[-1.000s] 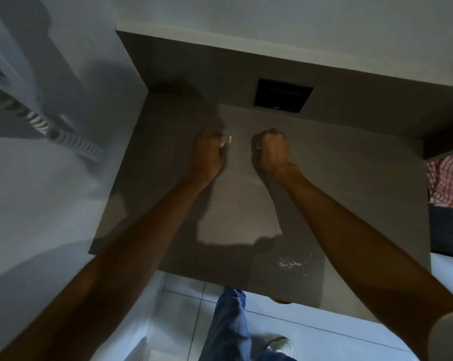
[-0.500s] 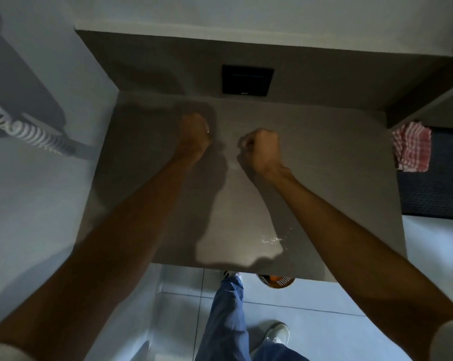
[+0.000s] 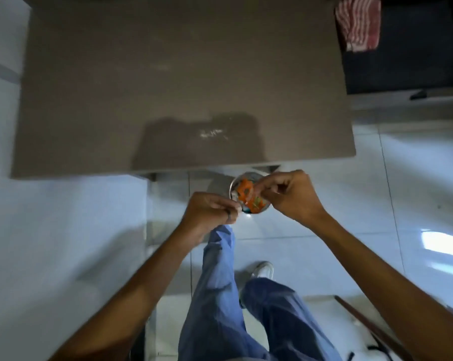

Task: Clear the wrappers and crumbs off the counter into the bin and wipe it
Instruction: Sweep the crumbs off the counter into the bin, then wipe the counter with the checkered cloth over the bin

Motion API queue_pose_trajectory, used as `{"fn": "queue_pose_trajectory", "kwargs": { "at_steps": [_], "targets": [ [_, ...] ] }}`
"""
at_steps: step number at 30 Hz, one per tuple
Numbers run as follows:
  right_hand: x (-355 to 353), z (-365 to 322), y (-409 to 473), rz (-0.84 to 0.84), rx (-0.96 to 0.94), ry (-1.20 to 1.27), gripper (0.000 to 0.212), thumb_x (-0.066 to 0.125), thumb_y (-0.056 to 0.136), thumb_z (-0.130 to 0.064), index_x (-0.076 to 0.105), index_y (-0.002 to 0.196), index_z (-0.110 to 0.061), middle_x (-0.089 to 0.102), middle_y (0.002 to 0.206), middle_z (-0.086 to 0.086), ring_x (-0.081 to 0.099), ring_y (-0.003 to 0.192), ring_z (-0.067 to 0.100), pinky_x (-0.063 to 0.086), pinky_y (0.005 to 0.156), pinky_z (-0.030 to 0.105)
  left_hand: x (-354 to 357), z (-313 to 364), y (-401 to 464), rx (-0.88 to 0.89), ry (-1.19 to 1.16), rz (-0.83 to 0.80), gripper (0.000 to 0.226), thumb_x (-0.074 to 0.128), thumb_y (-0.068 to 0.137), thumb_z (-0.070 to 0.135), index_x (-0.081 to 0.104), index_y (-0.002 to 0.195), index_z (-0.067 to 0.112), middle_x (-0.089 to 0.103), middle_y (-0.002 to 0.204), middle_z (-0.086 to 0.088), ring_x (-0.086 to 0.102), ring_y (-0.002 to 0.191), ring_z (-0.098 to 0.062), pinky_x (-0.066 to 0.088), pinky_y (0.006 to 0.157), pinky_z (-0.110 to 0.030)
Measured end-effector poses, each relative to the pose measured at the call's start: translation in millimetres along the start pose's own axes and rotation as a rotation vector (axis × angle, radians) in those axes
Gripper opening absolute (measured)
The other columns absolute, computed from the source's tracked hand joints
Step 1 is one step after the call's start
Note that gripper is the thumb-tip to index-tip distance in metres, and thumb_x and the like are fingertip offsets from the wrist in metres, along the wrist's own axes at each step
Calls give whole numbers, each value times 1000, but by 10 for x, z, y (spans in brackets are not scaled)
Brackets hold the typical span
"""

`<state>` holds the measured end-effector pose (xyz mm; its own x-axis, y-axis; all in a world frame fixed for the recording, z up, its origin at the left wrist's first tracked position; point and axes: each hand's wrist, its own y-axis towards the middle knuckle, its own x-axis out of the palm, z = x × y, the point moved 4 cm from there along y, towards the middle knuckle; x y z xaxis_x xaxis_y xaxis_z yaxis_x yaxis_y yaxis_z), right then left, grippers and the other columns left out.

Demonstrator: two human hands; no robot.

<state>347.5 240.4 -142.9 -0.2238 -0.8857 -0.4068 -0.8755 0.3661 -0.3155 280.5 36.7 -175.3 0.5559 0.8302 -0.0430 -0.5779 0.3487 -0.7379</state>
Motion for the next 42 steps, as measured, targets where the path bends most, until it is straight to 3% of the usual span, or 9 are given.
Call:
{"fn": "queue_pose_trajectory", "kwargs": {
  "at_steps": [3, 7, 14, 17, 22, 26, 29, 35, 42],
  "targets": [
    [260, 1035, 9, 111, 336, 92, 21, 77, 75, 3, 85, 82, -15, 82, 86, 3, 77, 88, 19, 63, 84, 35, 534, -695, 425, -200, -151, 74, 23, 75, 83, -15, 76, 106, -14, 74, 88, -21, 70, 77, -29, 67, 63, -21],
    [789, 2342, 484, 308, 754, 286, 16, 78, 77, -4, 84, 90, -11, 80, 99, 10, 75, 98, 33, 65, 84, 39, 974, -1364, 1513, -351, -216, 237, 34, 77, 81, -11, 74, 115, -13, 77, 108, -25, 76, 93, -32, 66, 89, -37],
    [1460, 3587, 1301, 268, 869, 243, 29, 63, 93, -26, 71, 116, -10, 74, 117, 15, 71, 107, 32, 60, 97, 44, 1134, -2017, 3009, -324, 5, 118, 42, 58, 103, 21, 60, 143, 12, 68, 141, -13, 67, 117, -25, 60, 83, -34],
    [1279, 3183, 1064, 139, 690, -28, 26, 57, 95, -25, 73, 113, -15, 75, 113, 14, 70, 94, 30, 60, 76, 32, 1014, -1821, 2644, -132, 489, 132, 42, 56, 100, 20, 65, 141, 20, 68, 141, -11, 65, 126, -32, 55, 106, -36],
    [622, 1701, 127, 82, 63, -406, 39, 55, 83, 3, 74, 110, -18, 78, 109, 7, 74, 95, 29, 64, 77, 39, 922, -960, 928, 475, 762, 142, 33, 64, 93, 10, 72, 125, 9, 68, 135, -9, 65, 126, -27, 56, 106, -41],
    [-76, 570, -180, 306, -379, -487, 32, 48, 87, -7, 76, 99, -13, 79, 102, 5, 72, 98, 26, 58, 84, 39, 804, 8, 174, 853, 861, 289, 42, 58, 91, 17, 69, 132, 11, 57, 148, -10, 54, 139, -28, 45, 118, -33],
    [-730, 45, 129, 524, -554, -472, 31, 48, 93, -12, 75, 107, -9, 74, 116, 9, 66, 114, 30, 50, 94, 41, 836, 897, 186, 1046, 939, 406, 52, 56, 96, 29, 55, 147, 15, 43, 159, -13, 41, 150, -35, 26, 129, -35],
    [-2004, -137, 1860, 675, -93, -569, 52, 52, 93, -24, 52, 143, -9, 41, 158, 17, 36, 148, 38, 35, 118, 50, 1274, 2350, 873, 940, 1196, 506, 64, 39, 107, 48, 38, 161, 14, 24, 172, -22, 16, 161, -45, 12, 132, -52],
    [-2504, 294, 3579, 383, 254, -663, 76, 54, 94, -46, 25, 160, -19, 12, 170, 19, 12, 156, 45, 18, 121, 65, 1659, 2754, 1524, 763, 1266, 493, 63, 40, 105, 44, 37, 161, 16, 22, 172, -20, 12, 161, -46, 14, 132, -58]
  ]
}}
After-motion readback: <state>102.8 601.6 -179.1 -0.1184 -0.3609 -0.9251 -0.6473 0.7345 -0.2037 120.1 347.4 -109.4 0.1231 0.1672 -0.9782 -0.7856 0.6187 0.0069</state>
